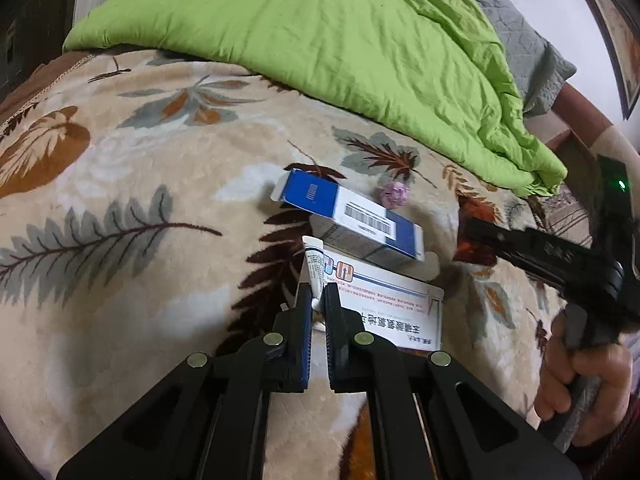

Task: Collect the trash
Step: 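Lift the medicine box with the left tool while the right tool lifts the orange packet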

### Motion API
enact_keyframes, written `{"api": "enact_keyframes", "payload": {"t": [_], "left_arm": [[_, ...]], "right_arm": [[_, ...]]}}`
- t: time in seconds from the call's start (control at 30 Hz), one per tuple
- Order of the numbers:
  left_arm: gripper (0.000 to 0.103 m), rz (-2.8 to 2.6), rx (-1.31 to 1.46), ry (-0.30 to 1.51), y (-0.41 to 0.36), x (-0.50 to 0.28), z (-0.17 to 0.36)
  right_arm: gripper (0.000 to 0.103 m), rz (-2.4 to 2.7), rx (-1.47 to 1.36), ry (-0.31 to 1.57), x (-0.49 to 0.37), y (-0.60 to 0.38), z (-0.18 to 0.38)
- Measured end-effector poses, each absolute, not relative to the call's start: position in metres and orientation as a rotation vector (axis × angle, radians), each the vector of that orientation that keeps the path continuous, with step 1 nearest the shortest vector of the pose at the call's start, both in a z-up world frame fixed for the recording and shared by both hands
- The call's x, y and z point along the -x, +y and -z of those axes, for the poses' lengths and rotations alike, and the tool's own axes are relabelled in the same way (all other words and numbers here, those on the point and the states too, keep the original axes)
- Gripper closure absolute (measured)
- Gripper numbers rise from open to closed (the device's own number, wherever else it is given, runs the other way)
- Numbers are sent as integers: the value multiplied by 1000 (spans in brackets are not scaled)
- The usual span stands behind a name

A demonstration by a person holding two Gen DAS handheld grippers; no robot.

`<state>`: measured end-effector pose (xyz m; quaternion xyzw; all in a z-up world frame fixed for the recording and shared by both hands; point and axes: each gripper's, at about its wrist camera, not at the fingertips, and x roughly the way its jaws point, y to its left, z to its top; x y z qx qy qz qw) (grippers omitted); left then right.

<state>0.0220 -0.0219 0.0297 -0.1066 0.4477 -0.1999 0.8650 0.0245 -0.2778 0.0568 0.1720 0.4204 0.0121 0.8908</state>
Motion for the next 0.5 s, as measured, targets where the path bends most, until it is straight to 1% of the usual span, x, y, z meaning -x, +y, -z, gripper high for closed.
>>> {"api": "enact_keyframes", "payload": {"t": [0.2, 0.5], "left_arm": [[98, 405, 198, 866, -14, 13, -50], [98, 382, 109, 739, -10, 85, -87]], "right_arm": [[70, -62, -321, 821, 36, -270, -73], [70, -86, -253, 774, 120, -250, -86]]}}
